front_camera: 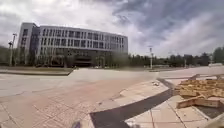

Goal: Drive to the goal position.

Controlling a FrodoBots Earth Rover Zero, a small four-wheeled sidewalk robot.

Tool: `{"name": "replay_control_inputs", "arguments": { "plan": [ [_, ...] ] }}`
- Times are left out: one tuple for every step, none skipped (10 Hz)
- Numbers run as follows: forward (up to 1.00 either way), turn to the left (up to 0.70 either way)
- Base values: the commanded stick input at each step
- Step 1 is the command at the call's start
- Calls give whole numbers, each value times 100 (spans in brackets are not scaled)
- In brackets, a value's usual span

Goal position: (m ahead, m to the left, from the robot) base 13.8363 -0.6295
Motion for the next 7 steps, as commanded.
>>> {"name": "replay_control_inputs", "arguments": {
  "plan": [
    [70,0],
    [70,0],
    [70,0],
    [70,0],
    [70,0],
    [70,0],
    [70,0]
  ]
}}
